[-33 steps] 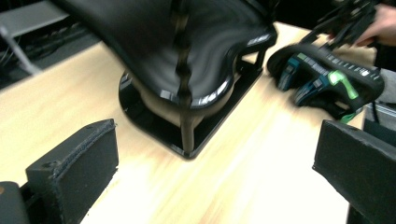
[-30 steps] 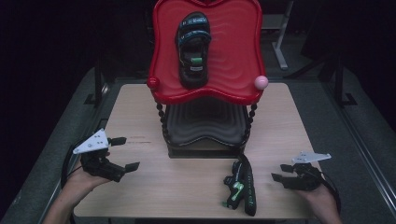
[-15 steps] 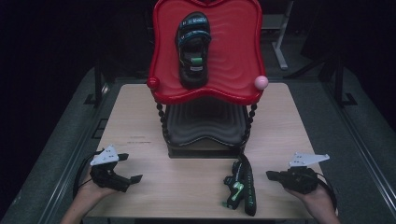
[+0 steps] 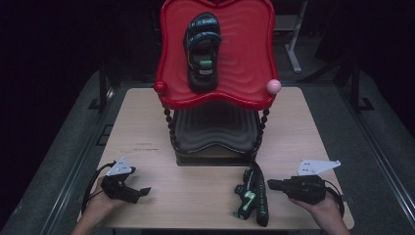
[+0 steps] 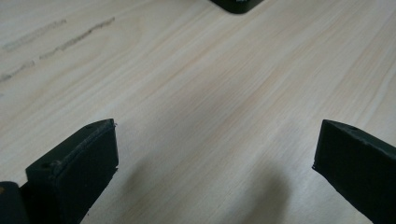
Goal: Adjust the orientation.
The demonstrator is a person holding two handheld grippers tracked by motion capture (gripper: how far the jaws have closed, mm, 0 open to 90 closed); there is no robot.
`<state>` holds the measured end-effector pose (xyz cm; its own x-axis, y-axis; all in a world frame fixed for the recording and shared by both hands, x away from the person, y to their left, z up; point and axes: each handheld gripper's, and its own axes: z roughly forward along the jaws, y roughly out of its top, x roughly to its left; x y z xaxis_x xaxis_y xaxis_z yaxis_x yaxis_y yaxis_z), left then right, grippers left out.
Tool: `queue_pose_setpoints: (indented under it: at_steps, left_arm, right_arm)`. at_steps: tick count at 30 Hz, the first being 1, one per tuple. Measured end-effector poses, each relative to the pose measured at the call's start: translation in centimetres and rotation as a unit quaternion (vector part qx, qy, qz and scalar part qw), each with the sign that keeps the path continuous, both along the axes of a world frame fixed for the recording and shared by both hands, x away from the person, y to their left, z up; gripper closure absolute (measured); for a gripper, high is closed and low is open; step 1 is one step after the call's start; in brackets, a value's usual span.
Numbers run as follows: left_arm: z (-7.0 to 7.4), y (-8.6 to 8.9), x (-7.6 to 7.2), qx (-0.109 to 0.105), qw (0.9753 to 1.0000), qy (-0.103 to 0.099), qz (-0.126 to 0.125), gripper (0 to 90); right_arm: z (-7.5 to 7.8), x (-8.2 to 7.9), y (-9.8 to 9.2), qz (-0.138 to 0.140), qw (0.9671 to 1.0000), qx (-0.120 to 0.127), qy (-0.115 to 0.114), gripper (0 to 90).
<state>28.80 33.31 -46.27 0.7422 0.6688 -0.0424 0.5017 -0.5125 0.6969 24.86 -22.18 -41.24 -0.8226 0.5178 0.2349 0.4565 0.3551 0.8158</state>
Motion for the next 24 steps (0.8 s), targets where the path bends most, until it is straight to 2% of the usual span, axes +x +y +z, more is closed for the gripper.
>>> queue_pose_setpoints:
  at_steps: [5,7,10,11,24]
  left_arm:
    - [-0.7,-0.1,0.1,0.013,0.9999,0.008,-0.004,0.0]
    - [-0.7,-0.1,0.1,0.015,0.9999,0.005,-0.006,0.0]
    - [-1.0,-0.1,-0.1,0.019,0.9997,-0.012,-0.010,0.0]
    - [-1.1,-0.1,-0.1,0.015,0.9997,-0.016,-0.009,0.0]
    - [-1.1,0.0,-0.1,0.014,0.9997,-0.017,-0.010,0.0]
  right_arm:
    - [0.2,0.0,1.0,0.015,0.9999,0.000,-0.003,89.4]
    - [0.2,0.0,1.3,0.018,0.9998,-0.001,-0.002,89.4]
    - [0.1,0.1,1.5,0.022,0.9998,-0.003,0.001,89.4]
    - [0.0,0.2,1.6,0.024,0.9997,-0.005,0.001,89.4]
    - [-0.1,-0.1,0.7,0.016,0.9999,-0.004,-0.002,89.7]
